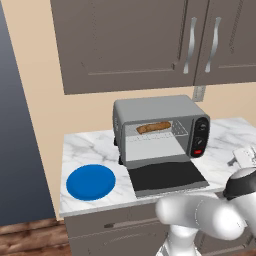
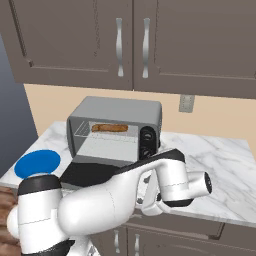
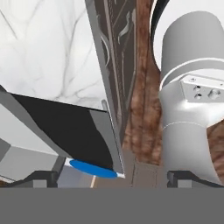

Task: Pull the toaster oven rack outwards. Pick up the baguette from the plate and place it on the toaster oven rack. Close the toaster oven door fully and set the temperature to the lowest setting.

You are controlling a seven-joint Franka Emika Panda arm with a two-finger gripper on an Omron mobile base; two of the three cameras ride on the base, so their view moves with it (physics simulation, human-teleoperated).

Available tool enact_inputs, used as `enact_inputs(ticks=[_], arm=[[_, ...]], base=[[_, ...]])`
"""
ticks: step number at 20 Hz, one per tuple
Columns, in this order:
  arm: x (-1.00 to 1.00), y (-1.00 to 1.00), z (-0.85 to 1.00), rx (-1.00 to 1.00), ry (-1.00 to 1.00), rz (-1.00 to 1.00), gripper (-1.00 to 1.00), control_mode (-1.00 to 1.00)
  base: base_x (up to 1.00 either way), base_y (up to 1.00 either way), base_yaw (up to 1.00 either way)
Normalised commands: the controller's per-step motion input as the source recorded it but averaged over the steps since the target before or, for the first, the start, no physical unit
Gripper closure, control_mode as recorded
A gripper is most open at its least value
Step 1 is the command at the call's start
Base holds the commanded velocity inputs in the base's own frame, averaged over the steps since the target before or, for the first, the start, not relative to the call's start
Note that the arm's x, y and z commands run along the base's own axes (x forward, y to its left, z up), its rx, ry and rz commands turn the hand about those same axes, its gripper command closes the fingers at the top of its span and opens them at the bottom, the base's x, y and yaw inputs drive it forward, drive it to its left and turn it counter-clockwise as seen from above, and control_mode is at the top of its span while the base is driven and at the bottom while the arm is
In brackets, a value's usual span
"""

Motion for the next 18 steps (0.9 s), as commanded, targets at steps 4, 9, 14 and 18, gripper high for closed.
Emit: enact_inputs(ticks=[4,9,14,18], arm=[[0.18,0.00,-0.25,0.00,0.00,0.00,-1.00,-1.00],[0.17,0.00,-0.16,0.01,0.00,0.00,-1.00,-1.00],[0.14,0.00,-0.10,0.03,0.00,0.00,-1.00,-1.00],[0.10,0.00,-0.18,0.03,0.01,0.00,-1.00,-1.00]], base=[[0.00,0.00,0.00],[0.00,0.00,0.00],[0.00,0.00,0.00],[0.00,0.00,0.00]])
